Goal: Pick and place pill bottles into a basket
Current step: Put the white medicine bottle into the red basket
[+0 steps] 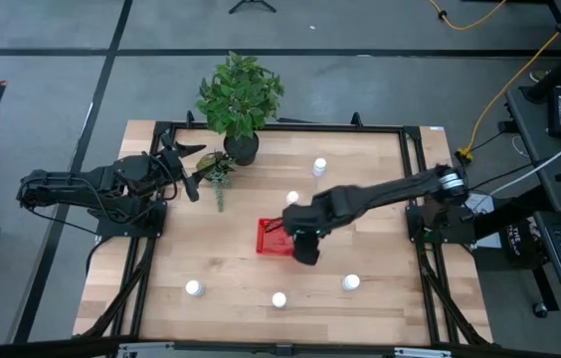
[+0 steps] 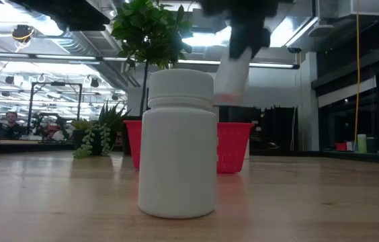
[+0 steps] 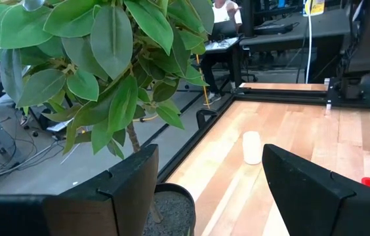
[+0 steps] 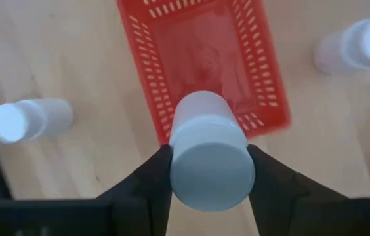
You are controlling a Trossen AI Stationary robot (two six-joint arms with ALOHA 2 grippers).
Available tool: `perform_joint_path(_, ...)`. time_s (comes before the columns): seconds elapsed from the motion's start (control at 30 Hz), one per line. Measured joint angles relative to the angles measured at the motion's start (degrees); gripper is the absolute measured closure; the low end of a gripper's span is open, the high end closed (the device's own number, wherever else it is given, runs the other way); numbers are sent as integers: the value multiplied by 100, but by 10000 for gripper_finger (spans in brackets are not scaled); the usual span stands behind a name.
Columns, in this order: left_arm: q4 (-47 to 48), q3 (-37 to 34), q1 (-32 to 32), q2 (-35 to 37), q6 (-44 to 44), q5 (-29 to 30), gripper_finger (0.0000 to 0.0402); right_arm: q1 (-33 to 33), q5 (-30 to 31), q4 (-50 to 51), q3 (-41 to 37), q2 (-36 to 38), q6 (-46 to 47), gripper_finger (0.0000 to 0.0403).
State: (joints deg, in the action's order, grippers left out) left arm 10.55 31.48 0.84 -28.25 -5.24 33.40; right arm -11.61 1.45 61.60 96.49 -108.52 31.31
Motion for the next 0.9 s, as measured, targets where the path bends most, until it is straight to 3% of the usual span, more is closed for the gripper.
perform_joint_path(0.2,-2,0,0,0,0,1,135,110,-118,-216,0,-428,8,251)
perform_joint_path(0.9,-2,0,0,2,404,-1,135,476,35,202,9,-653,-220,251)
